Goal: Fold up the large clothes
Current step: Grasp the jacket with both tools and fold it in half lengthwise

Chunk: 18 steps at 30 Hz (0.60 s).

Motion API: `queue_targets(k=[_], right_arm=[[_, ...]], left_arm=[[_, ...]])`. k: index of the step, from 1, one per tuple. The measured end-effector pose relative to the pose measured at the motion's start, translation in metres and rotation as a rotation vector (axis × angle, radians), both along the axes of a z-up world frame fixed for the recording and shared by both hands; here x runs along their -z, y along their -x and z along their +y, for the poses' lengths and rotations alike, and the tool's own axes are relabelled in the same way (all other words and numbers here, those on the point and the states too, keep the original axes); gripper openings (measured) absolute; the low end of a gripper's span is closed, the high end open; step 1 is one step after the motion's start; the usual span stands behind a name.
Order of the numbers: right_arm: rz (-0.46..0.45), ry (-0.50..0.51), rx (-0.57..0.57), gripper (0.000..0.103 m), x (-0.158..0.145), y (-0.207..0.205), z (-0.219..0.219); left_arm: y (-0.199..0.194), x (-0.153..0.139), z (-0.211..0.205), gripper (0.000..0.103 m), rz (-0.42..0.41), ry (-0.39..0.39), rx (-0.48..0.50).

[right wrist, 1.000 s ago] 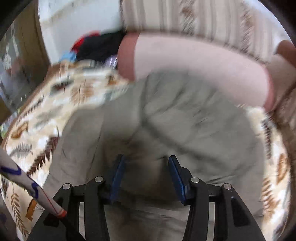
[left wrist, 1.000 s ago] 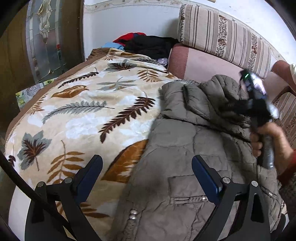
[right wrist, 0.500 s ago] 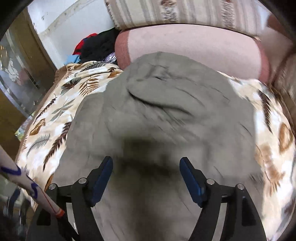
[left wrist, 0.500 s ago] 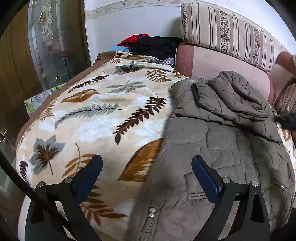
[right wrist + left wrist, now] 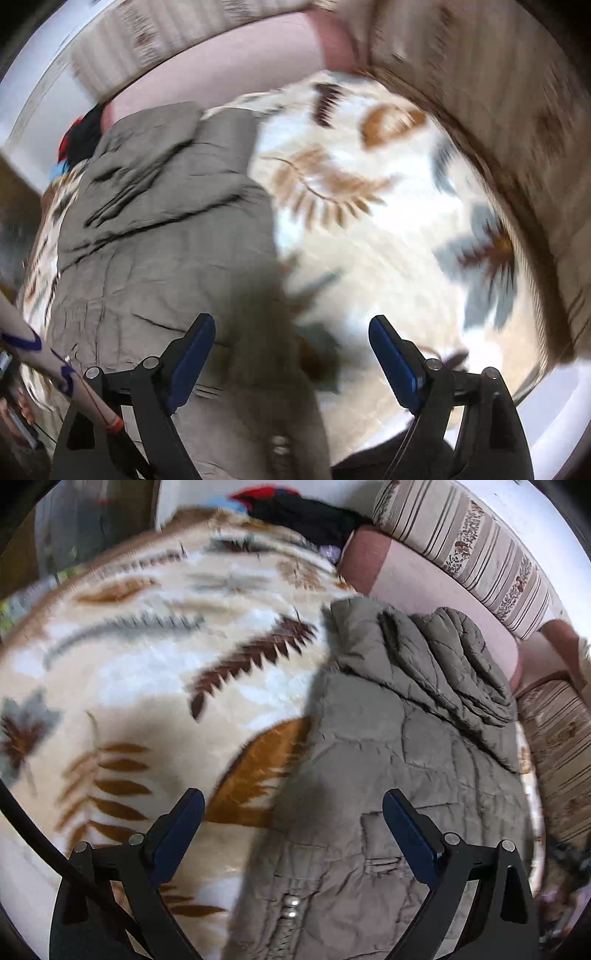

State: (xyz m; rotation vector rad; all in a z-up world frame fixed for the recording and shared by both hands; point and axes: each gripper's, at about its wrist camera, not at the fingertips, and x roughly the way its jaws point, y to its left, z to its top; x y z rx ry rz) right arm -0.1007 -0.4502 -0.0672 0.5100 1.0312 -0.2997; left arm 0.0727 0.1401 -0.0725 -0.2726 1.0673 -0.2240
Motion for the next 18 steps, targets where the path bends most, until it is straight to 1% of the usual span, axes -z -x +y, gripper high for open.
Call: queue_targets(k=[1, 3, 6, 8, 11, 13, 14, 16, 17, 18], right_arm=[[-0.013, -0.046, 0.016, 0.089, 0.008, 0.004, -0.006], [-0.028, -0.104, 0.026, 0.089, 0.02, 0.006, -0.009], [-0.049, -0.177, 0.018, 0.089, 0.034, 0.001, -0.007], [-0.063, -0.226, 0.005, 0.089, 0.042, -0.004, -0.004], [-0.062, -0.272, 0.005, 0.089, 0.055, -0.018, 0.002], [-0.068, -0.271, 0.014, 0.091, 0.061, -0.025, 0.005], [-0.075, -0.268, 0.012, 0.093, 0.062, -0.025, 0.007], [-0.087, -0.278, 0.003, 0.094, 0.062, -0.027, 0.011], [-0.091, -0.294, -0.009, 0.094, 0.063, -0.028, 0.012], [-0.093, -0.314, -0.021, 0.094, 0.063, -0.03, 0.013]], left_arm=[[-0.003, 0.006, 0.002, 0.097, 0.026, 0.042, 0.004], [-0.011, 0.019, 0.004, 0.097, 0.079, 0.12, 0.022], [-0.022, 0.034, 0.005, 0.097, 0.133, 0.185, 0.031], [-0.031, 0.048, 0.004, 0.097, 0.184, 0.227, 0.061], [-0.032, 0.049, 0.004, 0.097, 0.179, 0.253, 0.09], [-0.029, 0.05, 0.006, 0.097, 0.182, 0.296, 0.112], [-0.026, 0.052, 0.007, 0.097, 0.196, 0.353, 0.131], [-0.019, 0.057, 0.009, 0.097, 0.245, 0.488, 0.174], [-0.015, 0.06, 0.009, 0.097, 0.256, 0.52, 0.184], [-0.01, 0.06, 0.008, 0.097, 0.252, 0.525, 0.191]])
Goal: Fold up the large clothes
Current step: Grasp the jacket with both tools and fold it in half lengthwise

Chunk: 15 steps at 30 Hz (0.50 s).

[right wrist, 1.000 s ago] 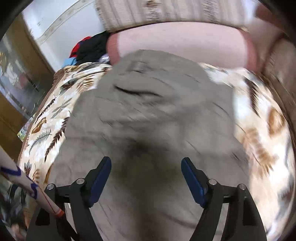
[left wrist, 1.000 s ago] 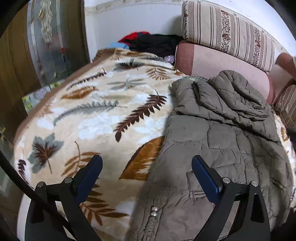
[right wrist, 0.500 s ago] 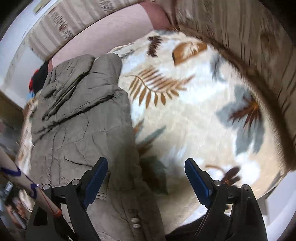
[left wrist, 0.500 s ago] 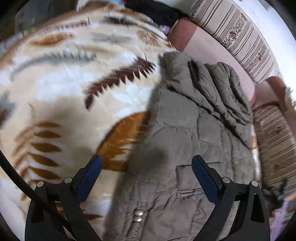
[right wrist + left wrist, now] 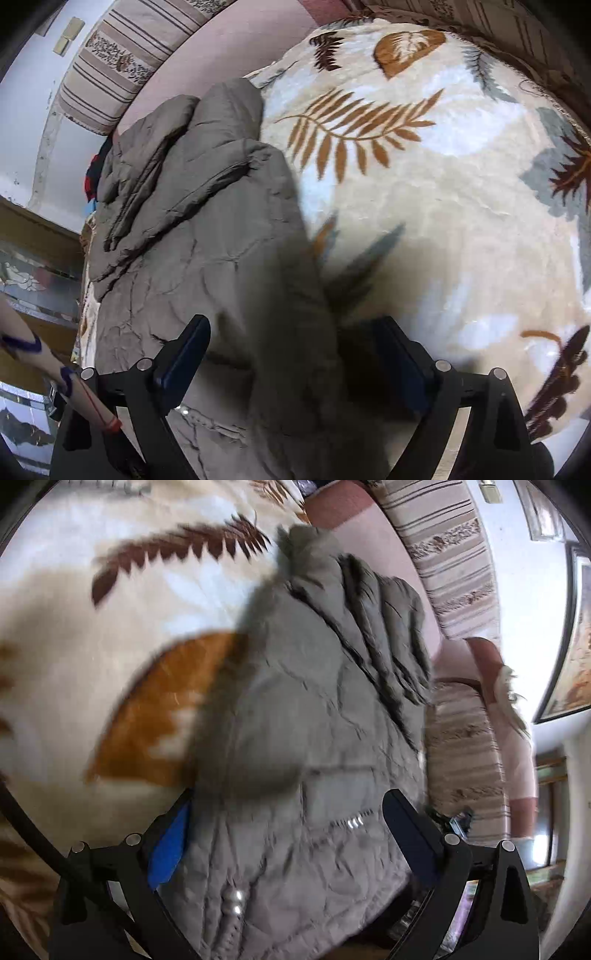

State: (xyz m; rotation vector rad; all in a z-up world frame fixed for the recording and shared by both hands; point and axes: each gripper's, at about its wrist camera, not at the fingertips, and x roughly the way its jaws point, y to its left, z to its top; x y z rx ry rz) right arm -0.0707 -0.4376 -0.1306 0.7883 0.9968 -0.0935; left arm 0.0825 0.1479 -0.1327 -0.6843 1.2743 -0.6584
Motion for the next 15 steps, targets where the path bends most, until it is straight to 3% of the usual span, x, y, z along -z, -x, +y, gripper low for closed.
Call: queue_targets(k=[5, 8, 10, 15], right_arm=[[-0.022, -0.138, -0.066, 0.094, 0.008, 0.0, 0.009], [-0.017, -0.158, -0.117, 0.092, 0.007, 0.007, 0.014], [-0.015, -0.168, -0.145, 0.09, 0.006, 0.014, 0.018], [-0.016, -0.204, -0.184, 0.087, 0.003, 0.035, 0.025]], left_arm=[[0.031, 0.004, 0.003, 0.097, -0.013, 0.071, 0.014], [0.05, 0.005, 0.005, 0.095, -0.022, 0.104, 0.034], [0.059, 0.006, 0.007, 0.088, -0.034, 0.104, 0.04], [0.083, 0.006, 0.007, 0.086, -0.061, 0.143, 0.081]])
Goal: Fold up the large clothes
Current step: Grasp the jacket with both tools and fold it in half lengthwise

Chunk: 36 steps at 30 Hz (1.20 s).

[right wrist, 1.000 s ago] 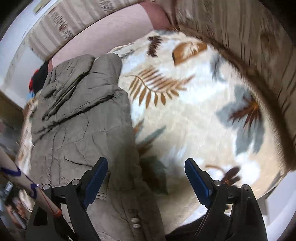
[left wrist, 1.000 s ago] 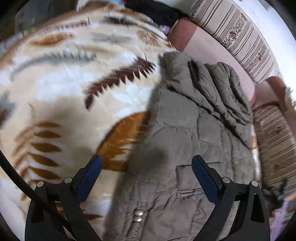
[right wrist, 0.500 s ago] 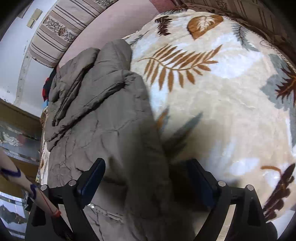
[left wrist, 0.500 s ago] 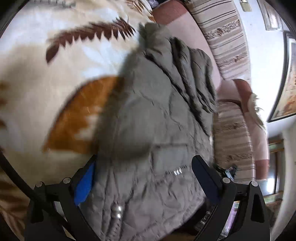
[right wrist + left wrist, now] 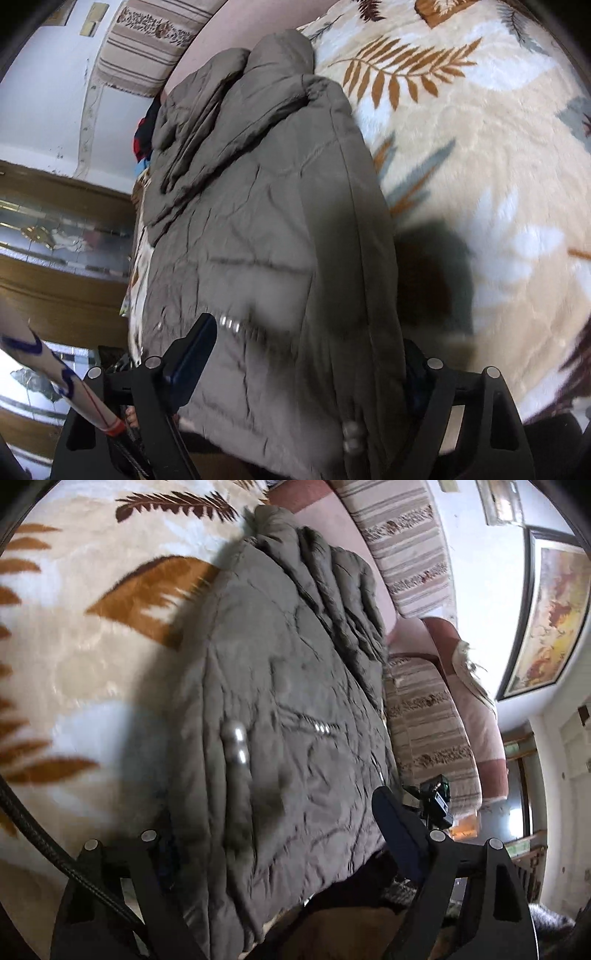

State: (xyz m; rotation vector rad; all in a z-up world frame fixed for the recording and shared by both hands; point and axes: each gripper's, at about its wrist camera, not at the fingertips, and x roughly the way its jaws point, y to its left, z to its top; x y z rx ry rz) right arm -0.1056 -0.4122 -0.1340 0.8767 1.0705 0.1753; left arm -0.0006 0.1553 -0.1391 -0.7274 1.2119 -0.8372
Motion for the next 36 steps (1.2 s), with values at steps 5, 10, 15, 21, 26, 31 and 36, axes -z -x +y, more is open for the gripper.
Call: queue_targets(k=[5, 10, 15, 21, 26, 31, 36], right_arm=[[0.006, -0.025, -0.048, 0.084, 0.003, 0.024, 0.01], [-0.025, -0.069, -0.099, 0.084, 0.006, 0.043, 0.022], [-0.036, -0.095, -0.15, 0.084, 0.014, 0.053, 0.033], [0.009, -0.065, -0.146, 0.07, 0.023, 0.072, 0.04], [0.087, 0.105, -0.131, 0.032, 0.025, 0.077, 0.058], [-0.003, 0.175, -0.146, 0.02, -0.022, 0.072, 0.069], [-0.127, 0.194, -0.144, 0.019, -0.073, 0.061, 0.067]], left_arm=[[0.009, 0.006, -0.006, 0.086, 0.006, 0.009, 0.019], [0.008, 0.007, -0.015, 0.086, 0.006, 0.003, 0.023], [0.007, 0.004, -0.024, 0.086, 0.003, -0.019, 0.024], [0.011, 0.001, -0.031, 0.061, -0.004, -0.143, 0.002], [0.013, -0.006, -0.037, 0.027, -0.011, -0.329, -0.033], [0.014, -0.037, -0.037, 0.017, -0.051, -0.351, -0.058], [0.003, -0.086, -0.042, 0.016, -0.133, -0.329, -0.093]])
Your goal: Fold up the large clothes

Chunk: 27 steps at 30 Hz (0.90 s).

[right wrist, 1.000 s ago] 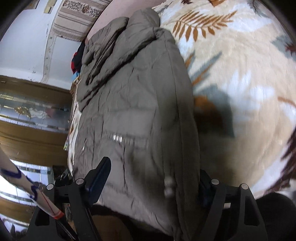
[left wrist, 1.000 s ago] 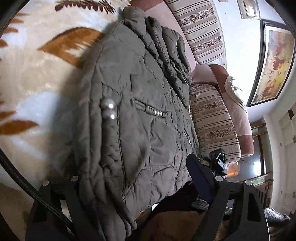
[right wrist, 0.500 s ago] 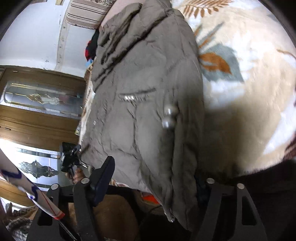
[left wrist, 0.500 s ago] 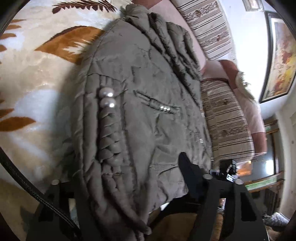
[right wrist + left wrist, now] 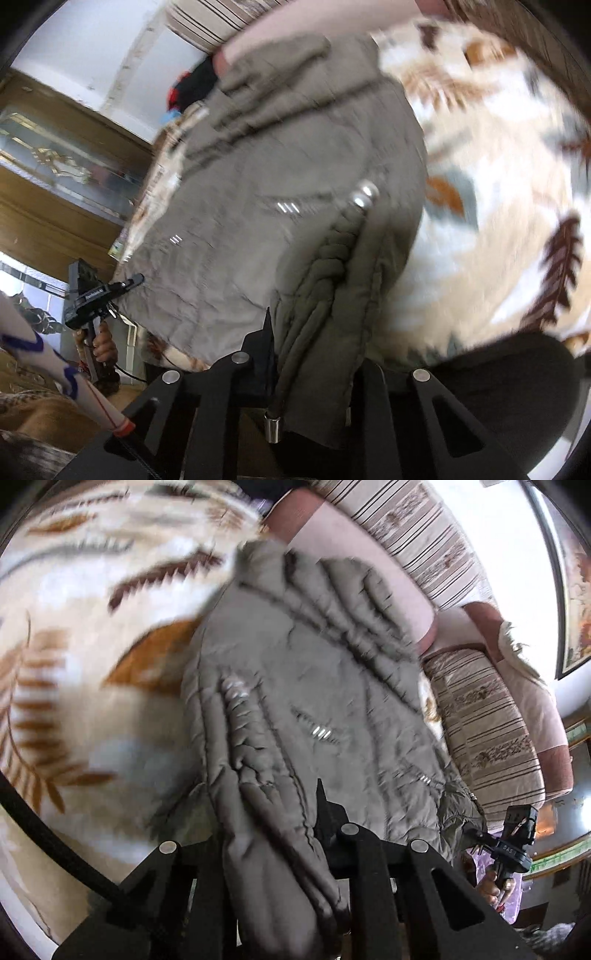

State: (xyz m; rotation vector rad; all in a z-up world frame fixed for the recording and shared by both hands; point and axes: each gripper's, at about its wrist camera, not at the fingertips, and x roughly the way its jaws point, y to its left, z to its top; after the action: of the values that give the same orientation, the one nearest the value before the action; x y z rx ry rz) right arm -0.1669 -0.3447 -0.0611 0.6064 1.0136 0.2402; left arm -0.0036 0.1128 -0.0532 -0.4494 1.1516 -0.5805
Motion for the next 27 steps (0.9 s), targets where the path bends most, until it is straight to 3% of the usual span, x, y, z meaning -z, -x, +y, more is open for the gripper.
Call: queue_targets(k=[7, 11, 16, 21, 27], right_arm=[[-0.172, -0.024, 0.02, 0.019, -0.067, -0.055, -0.012], [-0.226, -0.032, 0.067, 0.019, -0.094, -0.104, -0.026], [-0.256, -0.041, 0.118, 0.019, -0.118, -0.168, -0.053], [-0.189, -0.066, 0.204, 0.019, -0.111, -0.243, -0.084], [-0.088, -0.024, 0.29, 0.019, -0.08, -0.324, -0.118]], left_arm=[[-0.041, -0.065, -0.018, 0.016, -0.112, 0.032, 0.013], [-0.085, -0.095, -0.039, 0.016, -0.181, -0.032, -0.005], [-0.161, -0.116, -0.075, 0.017, -0.198, -0.124, -0.025], [-0.24, -0.111, -0.113, 0.017, -0.167, -0.233, -0.044], [-0.327, -0.075, -0.147, 0.017, -0.125, -0.329, -0.126]])
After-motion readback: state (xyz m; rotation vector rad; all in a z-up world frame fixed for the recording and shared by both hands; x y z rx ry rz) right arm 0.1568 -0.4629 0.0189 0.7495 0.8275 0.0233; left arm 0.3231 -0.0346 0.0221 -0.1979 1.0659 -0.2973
